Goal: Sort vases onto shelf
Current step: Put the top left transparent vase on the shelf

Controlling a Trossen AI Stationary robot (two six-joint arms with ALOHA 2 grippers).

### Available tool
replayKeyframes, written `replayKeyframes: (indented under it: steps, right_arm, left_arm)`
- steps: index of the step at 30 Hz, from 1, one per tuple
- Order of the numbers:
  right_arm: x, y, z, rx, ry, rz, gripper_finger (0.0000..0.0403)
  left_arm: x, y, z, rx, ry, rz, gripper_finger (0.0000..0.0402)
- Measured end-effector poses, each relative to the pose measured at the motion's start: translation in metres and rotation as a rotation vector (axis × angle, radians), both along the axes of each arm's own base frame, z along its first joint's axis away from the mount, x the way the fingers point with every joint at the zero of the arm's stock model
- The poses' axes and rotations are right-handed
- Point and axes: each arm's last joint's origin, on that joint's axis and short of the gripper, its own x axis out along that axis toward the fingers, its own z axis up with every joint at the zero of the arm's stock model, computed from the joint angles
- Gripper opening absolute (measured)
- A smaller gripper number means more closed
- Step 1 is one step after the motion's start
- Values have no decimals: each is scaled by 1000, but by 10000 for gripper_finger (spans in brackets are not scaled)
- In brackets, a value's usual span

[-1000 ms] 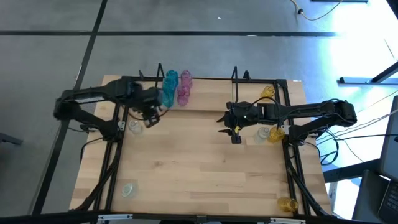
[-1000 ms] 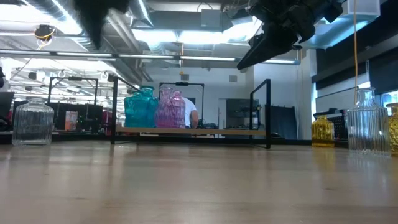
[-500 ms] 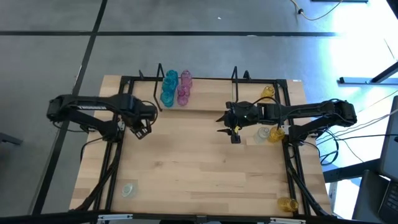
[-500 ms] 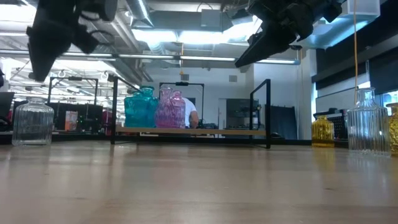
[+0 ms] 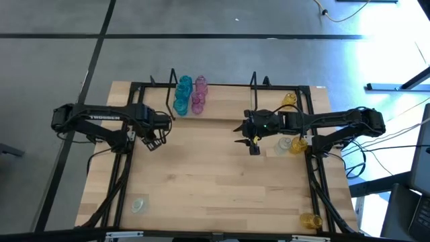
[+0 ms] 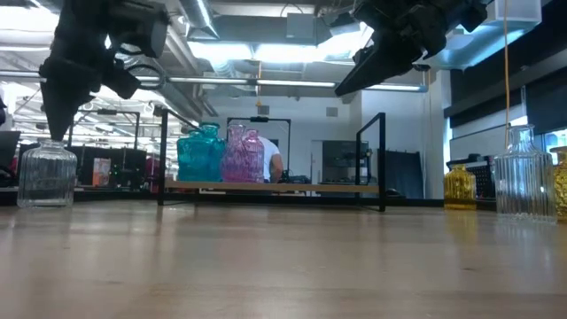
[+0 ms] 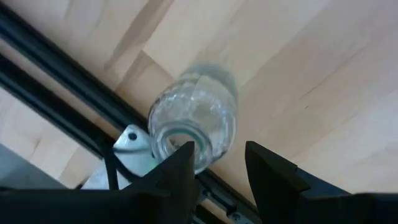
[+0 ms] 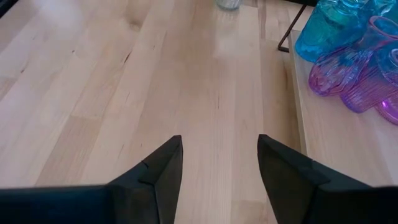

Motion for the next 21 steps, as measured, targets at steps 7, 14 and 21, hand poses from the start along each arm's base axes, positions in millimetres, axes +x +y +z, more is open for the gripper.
replayKeyframes:
  steps: [7, 14, 21]
  right_arm:
    - [0, 0, 0, 0, 0, 0, 191]
    - [0, 0, 0, 0, 0, 0, 191]
    - [0, 0, 0, 0, 0, 0, 191]
  left_arm:
    - [-3, 4, -7, 11, 24, -15, 121]
    - [-5, 5, -14, -7, 25, -48, 80]
    - [-3, 5, -12, -4, 19, -92, 27]
